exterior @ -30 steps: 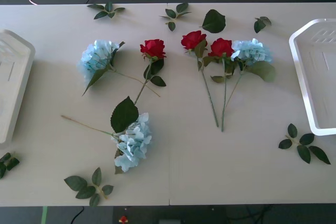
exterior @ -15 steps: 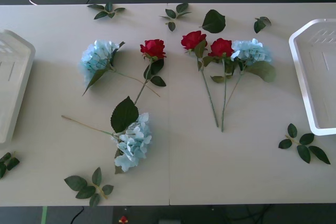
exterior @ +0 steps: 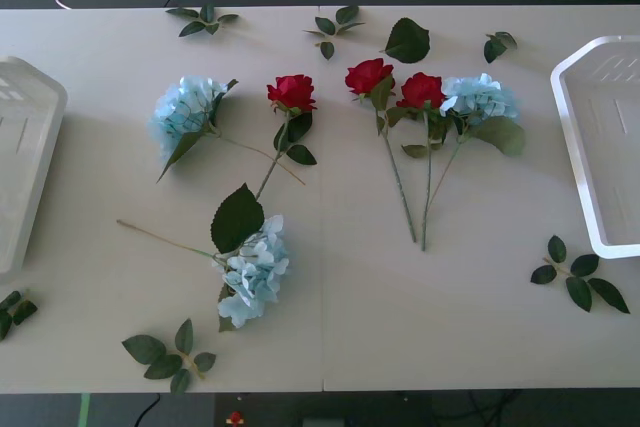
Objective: Place the red flowers into the right box and the blue flowers into the left box. If a person shows an open palm, hand one flower to the person first, then continue sorting.
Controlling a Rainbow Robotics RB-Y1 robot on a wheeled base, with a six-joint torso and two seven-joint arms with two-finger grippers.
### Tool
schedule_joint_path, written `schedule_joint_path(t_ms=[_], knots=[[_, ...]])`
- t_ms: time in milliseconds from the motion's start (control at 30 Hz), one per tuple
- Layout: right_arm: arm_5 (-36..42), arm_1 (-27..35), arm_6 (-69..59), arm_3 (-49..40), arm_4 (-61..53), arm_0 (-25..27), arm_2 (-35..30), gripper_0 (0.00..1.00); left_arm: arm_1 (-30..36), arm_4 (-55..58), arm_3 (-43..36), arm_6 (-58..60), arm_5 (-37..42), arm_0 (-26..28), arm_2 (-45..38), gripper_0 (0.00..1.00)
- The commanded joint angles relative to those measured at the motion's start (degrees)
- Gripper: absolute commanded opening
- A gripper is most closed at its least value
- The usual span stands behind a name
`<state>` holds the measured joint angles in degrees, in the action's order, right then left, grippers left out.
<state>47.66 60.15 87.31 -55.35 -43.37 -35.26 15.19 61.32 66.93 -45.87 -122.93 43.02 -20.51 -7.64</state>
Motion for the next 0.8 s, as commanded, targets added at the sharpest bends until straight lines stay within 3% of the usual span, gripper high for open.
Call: schedule_joint_path(t_ms=[33,67,133,200,233,267,300,333,467,567,800], knots=[[-0.90,-1.09,0.14,0.51,1.45,-2.18,0.11,0.00,-1.73,0.83,-1.24,-0.82,-4.70,0.73,2.72,0.04],[-0.90,-1.09,0.05,0.51,1.36,-2.18,0.11,0.00,-1.91,1.01,-1.24,-0.82,-5.14,0.82,2.72,0.07],[-0.99,-1.18,-0.12,0.51,1.36,-2.18,0.11,0.00,-2.70,1.18,-1.24,-0.73,-6.20,0.73,2.72,0.30],[-0.90,-1.18,-0.21,0.51,1.62,-2.18,0.11,0.02,-3.40,1.01,-1.24,-0.73,-7.34,0.91,2.72,0.44],[-0.99,-1.18,-0.39,0.51,1.71,-2.18,0.11,0.22,-3.84,1.18,-1.24,-0.73,-8.48,1.26,2.72,0.56],[-0.99,-1.18,-0.56,0.51,1.80,-2.18,0.11,0.61,-4.02,1.53,-1.24,-0.73,-8.84,1.35,2.72,0.65],[-0.99,-1.18,-0.65,0.59,1.80,-2.18,0.11,0.88,-4.02,1.80,-1.24,-0.73,-8.84,1.35,2.72,0.70],[-0.99,-1.18,-0.83,0.59,1.97,-2.09,0.11,1.00,-4.02,2.32,-1.24,-0.73,-8.84,1.35,2.72,0.82],[-0.99,-1.18,-1.09,0.59,2.15,-2.09,0.11,1.00,-3.93,3.73,-1.24,-0.82,-8.84,0.91,2.55,1.00],[-0.90,-1.18,-1.09,0.59,2.15,-2.09,0.11,1.00,-3.40,3.55,-1.24,-0.73,-7.17,-0.41,2.02,1.00],[0.68,-0.12,-1.09,0.42,-0.93,-1.83,0.11,1.00,-0.85,-5.06,-1.24,-0.20,11.91,-8.06,-7.91,1.00]])
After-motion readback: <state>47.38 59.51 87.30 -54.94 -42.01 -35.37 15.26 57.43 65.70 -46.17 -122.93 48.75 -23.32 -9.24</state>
